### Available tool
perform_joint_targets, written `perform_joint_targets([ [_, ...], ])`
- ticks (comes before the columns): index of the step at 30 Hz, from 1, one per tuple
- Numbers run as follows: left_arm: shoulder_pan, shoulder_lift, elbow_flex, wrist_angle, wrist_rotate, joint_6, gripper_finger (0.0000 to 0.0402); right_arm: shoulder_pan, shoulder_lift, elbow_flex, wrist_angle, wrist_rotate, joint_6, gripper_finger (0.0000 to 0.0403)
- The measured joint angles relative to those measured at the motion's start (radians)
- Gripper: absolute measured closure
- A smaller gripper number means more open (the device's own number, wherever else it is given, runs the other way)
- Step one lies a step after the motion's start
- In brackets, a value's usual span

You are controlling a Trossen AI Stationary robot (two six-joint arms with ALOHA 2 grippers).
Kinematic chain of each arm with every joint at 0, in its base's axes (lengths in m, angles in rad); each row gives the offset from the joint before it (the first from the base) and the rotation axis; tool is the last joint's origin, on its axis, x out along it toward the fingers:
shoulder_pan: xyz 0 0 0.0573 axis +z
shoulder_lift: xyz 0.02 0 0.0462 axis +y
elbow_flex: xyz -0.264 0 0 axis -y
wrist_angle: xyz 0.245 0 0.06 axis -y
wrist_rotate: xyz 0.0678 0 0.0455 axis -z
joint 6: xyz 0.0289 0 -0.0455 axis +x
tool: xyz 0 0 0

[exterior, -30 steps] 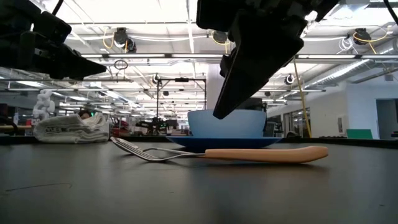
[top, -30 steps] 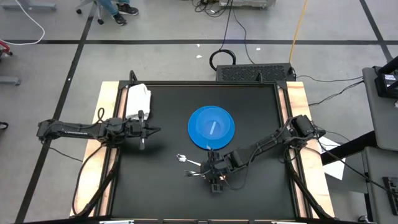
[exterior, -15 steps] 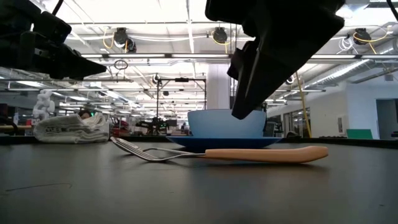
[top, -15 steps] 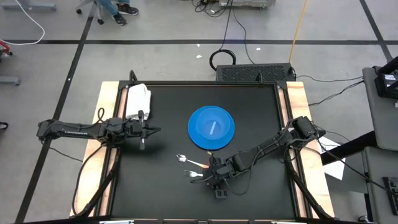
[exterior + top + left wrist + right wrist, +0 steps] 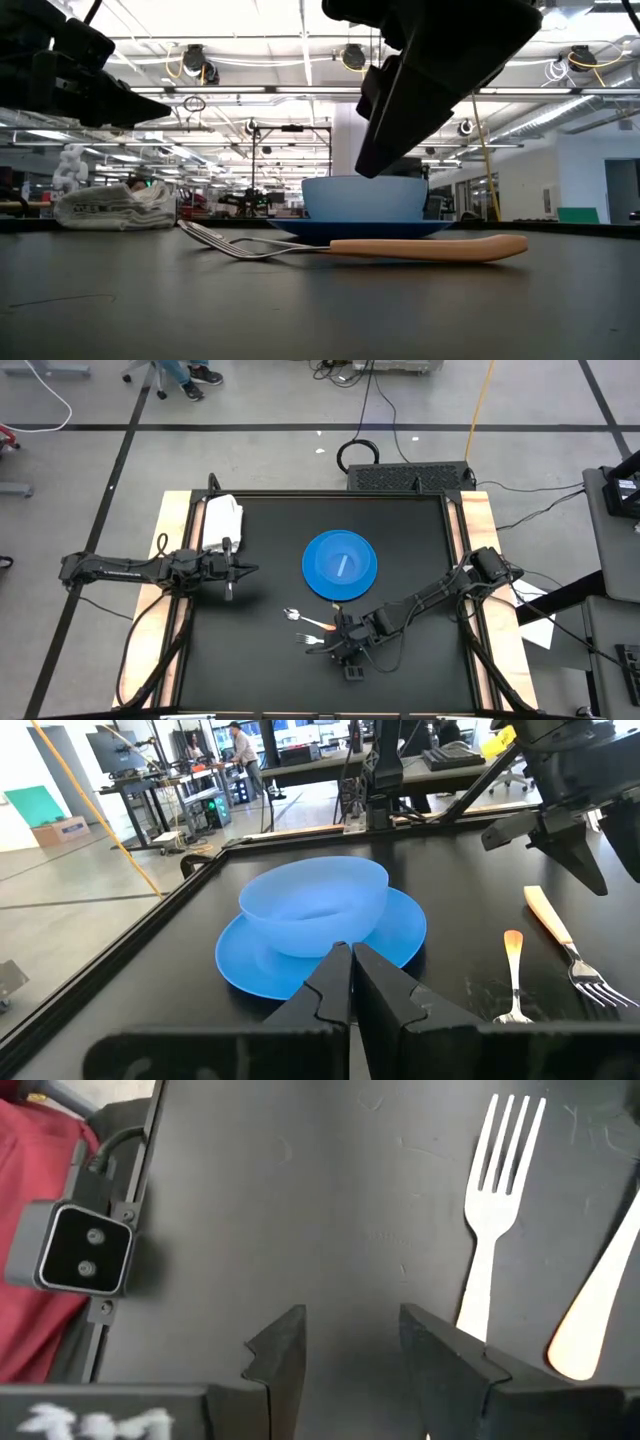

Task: Set table place
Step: Move the orange fork from the bottom to the right side of the blue plate on the table

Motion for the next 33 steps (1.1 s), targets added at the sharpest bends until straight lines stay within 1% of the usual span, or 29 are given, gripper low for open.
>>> perform_joint_targets([
  [7,0.000,0.000,0.000,0.000,0.000,-0.005,0.0382,0.020,0.000,0.000,0.014,0.004,-0.040,0.0252],
  [11,0.000,0.000,0.000,0.000,0.000,0.000,0.0382,0.034,0.000,0.000,0.029,0.052,-0.048,0.0252],
  [17,0.000,0.000,0.000,0.000,0.000,0.003,0.0382,0.034,0.001,0.000,0.031,0.063,-0.045,0.0252],
  [19,0.000,0.000,0.000,0.000,0.000,-0.001,0.0382,0.034,0.015,0.001,0.042,0.087,-0.045,0.0252],
  [21,0.000,0.000,0.000,-0.001,0.000,-0.008,0.0382,0.032,0.035,0.001,0.015,0.105,-0.053,0.0252],
  [24,0.000,0.000,0.000,-0.004,0.001,-0.012,0.0382,0.022,0.063,0.000,0.010,0.109,-0.052,0.0252],
  [33,0.000,0.000,0.000,-0.004,0.001,-0.003,0.0382,0.005,0.060,0.000,-0.007,0.116,-0.036,0.0252],
])
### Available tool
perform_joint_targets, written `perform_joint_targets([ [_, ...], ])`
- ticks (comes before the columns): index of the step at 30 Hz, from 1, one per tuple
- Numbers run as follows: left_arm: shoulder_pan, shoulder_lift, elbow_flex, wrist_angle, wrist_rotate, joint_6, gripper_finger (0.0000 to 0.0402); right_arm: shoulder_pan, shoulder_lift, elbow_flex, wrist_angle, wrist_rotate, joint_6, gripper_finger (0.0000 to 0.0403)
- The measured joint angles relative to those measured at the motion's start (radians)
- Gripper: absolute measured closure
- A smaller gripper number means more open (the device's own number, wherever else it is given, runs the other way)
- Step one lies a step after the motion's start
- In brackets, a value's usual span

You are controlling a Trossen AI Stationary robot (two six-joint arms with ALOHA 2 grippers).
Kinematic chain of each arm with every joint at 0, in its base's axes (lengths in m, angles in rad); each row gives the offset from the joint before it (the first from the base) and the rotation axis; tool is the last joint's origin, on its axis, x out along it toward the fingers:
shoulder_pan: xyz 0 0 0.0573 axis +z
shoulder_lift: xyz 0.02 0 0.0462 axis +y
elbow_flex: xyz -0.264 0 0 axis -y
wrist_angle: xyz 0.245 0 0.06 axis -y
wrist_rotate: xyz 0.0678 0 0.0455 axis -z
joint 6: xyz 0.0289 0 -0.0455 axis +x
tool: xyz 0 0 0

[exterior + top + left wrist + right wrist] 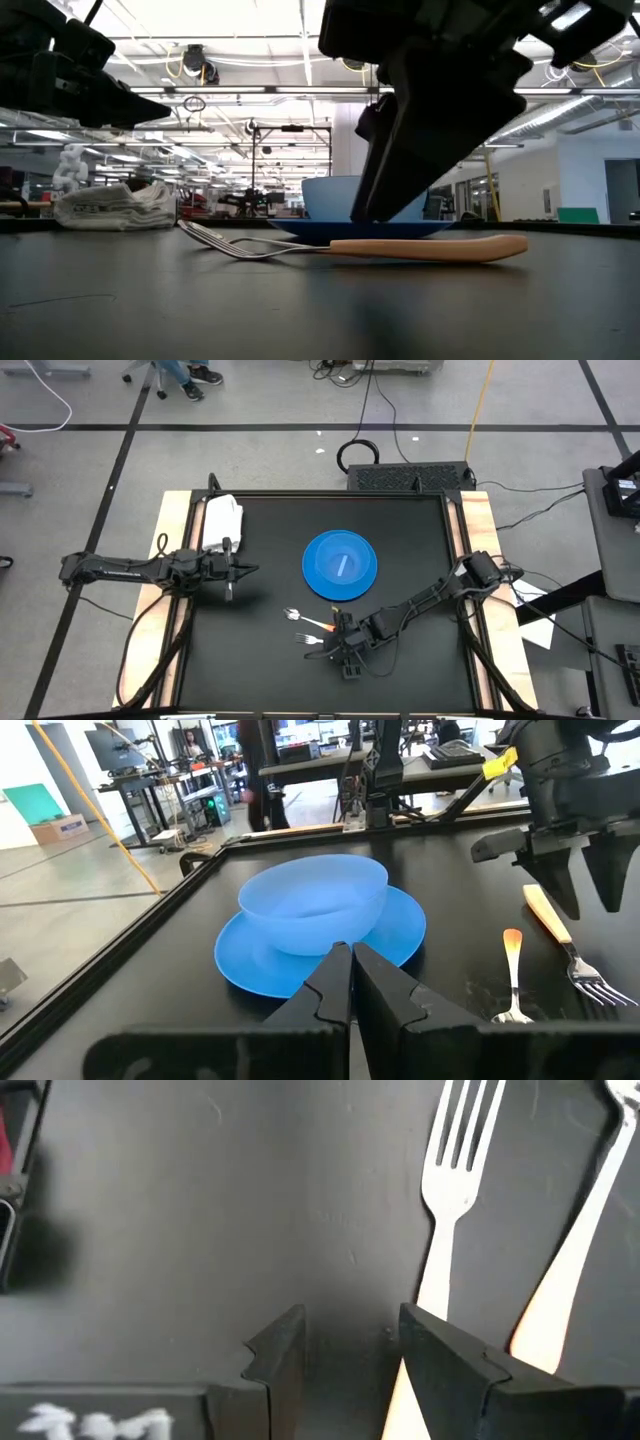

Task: Set table place
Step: Move the orange fork from the bottom to the right side of the blue plate on the table

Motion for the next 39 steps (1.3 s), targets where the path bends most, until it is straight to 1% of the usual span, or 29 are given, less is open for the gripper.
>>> perform_joint_targets([
  [2,0.000,0.000,0.000,0.000,0.000,0.001,0.0382,-0.002,-0.001,0.000,-0.007,0.021,0.020,0.0252],
  [5,0.000,0.000,0.000,0.000,0.000,0.000,0.0382,-0.007,-0.001,0.000,-0.046,0.092,0.069,0.0252],
  [6,0.000,0.000,0.000,0.000,0.000,-0.001,0.0382,-0.011,-0.001,0.000,-0.053,0.099,0.078,0.0252],
  [11,0.000,0.000,0.000,0.000,0.000,-0.002,0.0382,-0.021,-0.001,0.000,-0.081,0.098,0.108,0.0252],
  [20,0.000,0.000,0.000,-0.003,0.000,0.002,0.0382,-0.020,-0.001,0.000,-0.139,0.094,0.108,0.0252],
  [26,0.000,0.000,0.000,-0.003,0.000,-0.002,0.0382,-0.020,-0.001,-0.002,-0.143,0.094,0.103,0.0252],
  [39,0.000,0.000,0.000,-0.002,0.000,-0.001,0.0382,-0.020,-0.002,-0.051,-0.127,0.091,0.103,0.0252],
])
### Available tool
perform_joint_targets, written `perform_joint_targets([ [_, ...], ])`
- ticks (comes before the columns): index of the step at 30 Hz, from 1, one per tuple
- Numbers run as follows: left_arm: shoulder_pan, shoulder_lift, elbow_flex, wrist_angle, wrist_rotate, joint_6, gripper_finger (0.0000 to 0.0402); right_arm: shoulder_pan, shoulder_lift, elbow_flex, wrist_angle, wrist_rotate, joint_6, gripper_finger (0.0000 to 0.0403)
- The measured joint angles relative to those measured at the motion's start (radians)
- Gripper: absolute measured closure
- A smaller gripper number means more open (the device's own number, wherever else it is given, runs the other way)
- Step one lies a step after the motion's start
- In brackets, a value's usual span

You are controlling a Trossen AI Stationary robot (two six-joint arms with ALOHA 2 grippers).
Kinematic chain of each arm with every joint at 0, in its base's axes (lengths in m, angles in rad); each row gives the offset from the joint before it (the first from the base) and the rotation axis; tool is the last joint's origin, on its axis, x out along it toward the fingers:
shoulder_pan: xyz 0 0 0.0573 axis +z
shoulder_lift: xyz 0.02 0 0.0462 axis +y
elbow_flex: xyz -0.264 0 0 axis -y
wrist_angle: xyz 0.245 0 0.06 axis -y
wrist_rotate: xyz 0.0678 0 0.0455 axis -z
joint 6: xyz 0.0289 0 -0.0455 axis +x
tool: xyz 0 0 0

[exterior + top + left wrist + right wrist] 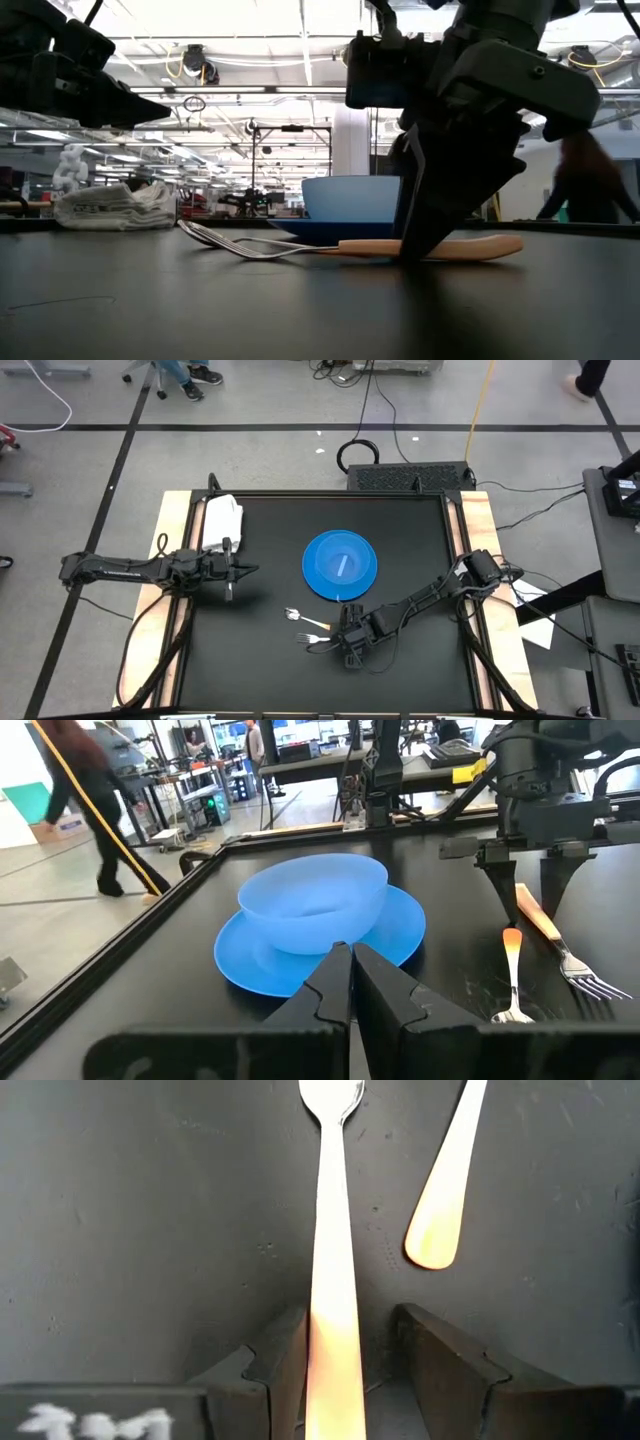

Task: Set table place
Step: Move the orange fork from the bottom to the right side of the blue plate on the table

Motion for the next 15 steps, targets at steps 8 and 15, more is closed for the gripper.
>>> perform_joint_targets([
  [8,0.000,0.000,0.000,0.000,0.000,-0.001,0.0382,-0.001,0.000,-0.003,0.022,-0.042,-0.031,0.0279],
  [15,0.000,0.000,0.000,0.000,0.000,0.000,0.0382,-0.001,-0.003,-0.003,0.039,-0.094,-0.079,0.0353],
])
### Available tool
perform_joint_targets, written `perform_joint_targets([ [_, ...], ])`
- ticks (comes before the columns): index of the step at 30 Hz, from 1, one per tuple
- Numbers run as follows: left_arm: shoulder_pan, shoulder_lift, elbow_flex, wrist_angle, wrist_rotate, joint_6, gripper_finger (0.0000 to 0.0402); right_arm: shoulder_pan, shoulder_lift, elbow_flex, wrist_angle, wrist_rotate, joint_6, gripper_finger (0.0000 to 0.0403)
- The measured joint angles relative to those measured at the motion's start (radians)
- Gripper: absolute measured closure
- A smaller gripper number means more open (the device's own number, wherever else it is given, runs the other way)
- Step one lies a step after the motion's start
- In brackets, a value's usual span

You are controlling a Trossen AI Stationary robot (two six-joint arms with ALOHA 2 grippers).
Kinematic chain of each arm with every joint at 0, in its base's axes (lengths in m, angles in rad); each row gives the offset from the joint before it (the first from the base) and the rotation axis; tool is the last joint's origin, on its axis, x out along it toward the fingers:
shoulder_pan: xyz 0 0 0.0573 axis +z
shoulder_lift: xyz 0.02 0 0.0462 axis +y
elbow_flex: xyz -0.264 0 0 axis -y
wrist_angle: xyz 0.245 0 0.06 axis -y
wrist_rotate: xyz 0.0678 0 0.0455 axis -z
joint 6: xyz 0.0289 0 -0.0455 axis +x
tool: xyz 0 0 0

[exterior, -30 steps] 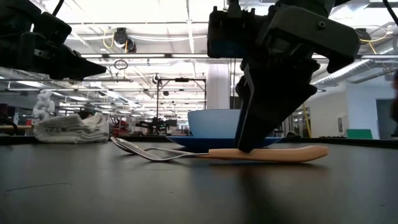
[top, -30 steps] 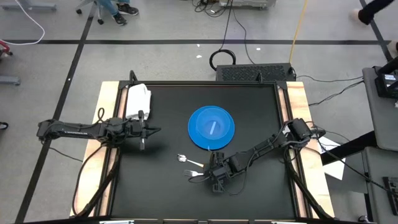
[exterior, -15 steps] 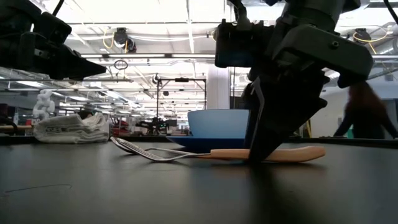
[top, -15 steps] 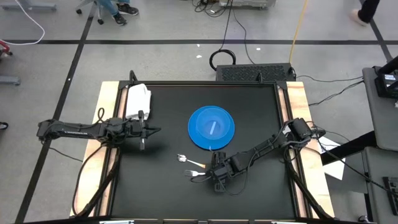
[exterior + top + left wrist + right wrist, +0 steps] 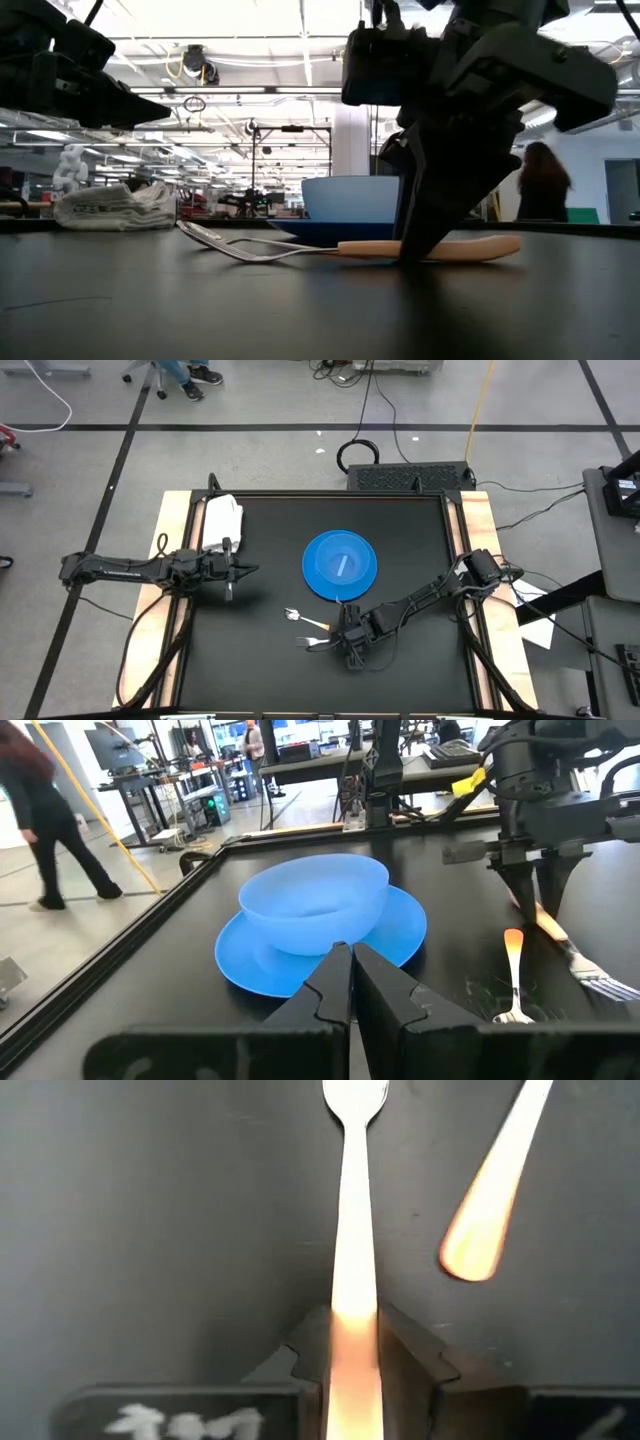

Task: Set table place
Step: Move the orange fork from the bottom to the right side of the blue plate on the table

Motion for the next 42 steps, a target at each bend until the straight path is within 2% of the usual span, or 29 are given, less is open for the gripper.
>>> perform_joint_targets([
  [7,0.000,0.000,0.000,0.000,0.000,0.000,0.0382,0.004,-0.013,-0.001,-0.003,-0.018,-0.017,0.0358],
  [15,0.000,0.000,0.000,0.000,0.000,0.001,0.0382,0.005,-0.099,-0.001,-0.001,-0.005,-0.036,0.0358],
  [25,0.000,0.000,0.000,0.002,0.000,0.001,0.0382,0.005,-0.278,-0.001,-0.011,0.080,-0.078,0.0358],
  [32,0.000,0.000,0.000,0.002,0.000,0.008,0.0382,0.011,-0.400,0.000,-0.116,0.221,-0.082,0.0358],
  [42,0.000,0.000,0.000,0.003,0.000,-0.008,0.0382,0.010,-0.429,0.000,-0.198,0.281,-0.032,0.0356],
])
